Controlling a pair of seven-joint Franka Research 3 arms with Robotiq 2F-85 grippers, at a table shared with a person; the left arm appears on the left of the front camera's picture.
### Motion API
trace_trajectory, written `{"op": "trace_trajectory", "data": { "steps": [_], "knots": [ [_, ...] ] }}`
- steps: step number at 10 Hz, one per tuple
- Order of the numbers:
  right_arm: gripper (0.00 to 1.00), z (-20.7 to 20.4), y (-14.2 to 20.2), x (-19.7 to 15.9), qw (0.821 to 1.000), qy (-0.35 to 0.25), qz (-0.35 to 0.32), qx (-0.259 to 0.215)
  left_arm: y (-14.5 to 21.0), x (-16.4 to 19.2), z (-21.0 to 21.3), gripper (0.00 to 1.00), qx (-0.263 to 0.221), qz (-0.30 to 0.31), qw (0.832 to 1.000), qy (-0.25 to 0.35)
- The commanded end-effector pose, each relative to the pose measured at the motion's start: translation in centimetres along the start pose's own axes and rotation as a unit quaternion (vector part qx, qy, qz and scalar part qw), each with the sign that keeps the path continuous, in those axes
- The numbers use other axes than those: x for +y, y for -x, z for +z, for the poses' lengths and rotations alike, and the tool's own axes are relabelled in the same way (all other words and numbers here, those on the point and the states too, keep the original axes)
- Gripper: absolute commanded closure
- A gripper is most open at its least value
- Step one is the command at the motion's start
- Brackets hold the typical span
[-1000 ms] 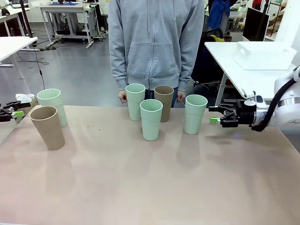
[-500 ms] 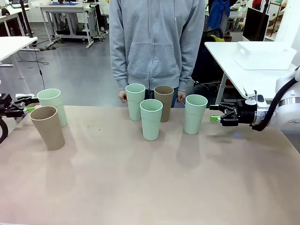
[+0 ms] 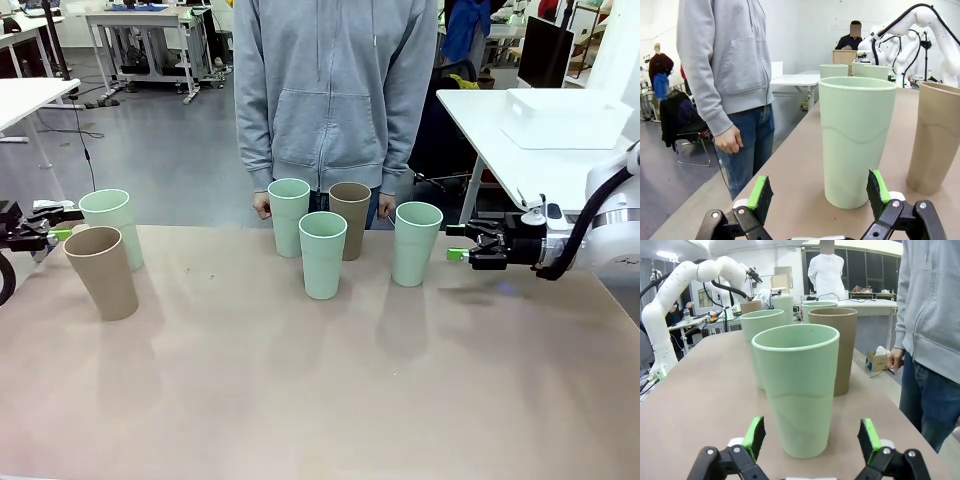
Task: Stack the cups and store them in the basket.
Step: Pick up two Reusable plastic cups , one in each hand.
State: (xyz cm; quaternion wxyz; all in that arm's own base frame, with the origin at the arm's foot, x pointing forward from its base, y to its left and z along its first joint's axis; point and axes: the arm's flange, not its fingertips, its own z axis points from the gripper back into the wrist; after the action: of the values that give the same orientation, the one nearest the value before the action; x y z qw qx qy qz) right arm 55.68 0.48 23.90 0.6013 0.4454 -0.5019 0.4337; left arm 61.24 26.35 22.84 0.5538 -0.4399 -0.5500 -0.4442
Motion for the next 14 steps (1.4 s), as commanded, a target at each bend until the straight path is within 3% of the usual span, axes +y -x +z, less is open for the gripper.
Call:
{"op": "trace_trajectory", "data": {
  "steps": [1,8,14],
  "knots": [
    [0.0,-1.9,0.7,-1.2,1.0,0.004,0.009,-0.006,-1.3,-2.0,-0.7,0.0,0.012,-0.01,1.0,-0.006],
    [0.0,-3.8,1.7,-2.6,0.999,-0.019,-0.013,-0.038,-0.6,-3.7,-3.3,0.0,0.023,-0.006,1.0,0.005],
    [0.0,-3.5,1.2,-2.3,0.999,-0.03,-0.023,-0.039,-0.2,-3.9,-5.1,0.0,0.024,0.004,0.999,0.021]
  ]
}}
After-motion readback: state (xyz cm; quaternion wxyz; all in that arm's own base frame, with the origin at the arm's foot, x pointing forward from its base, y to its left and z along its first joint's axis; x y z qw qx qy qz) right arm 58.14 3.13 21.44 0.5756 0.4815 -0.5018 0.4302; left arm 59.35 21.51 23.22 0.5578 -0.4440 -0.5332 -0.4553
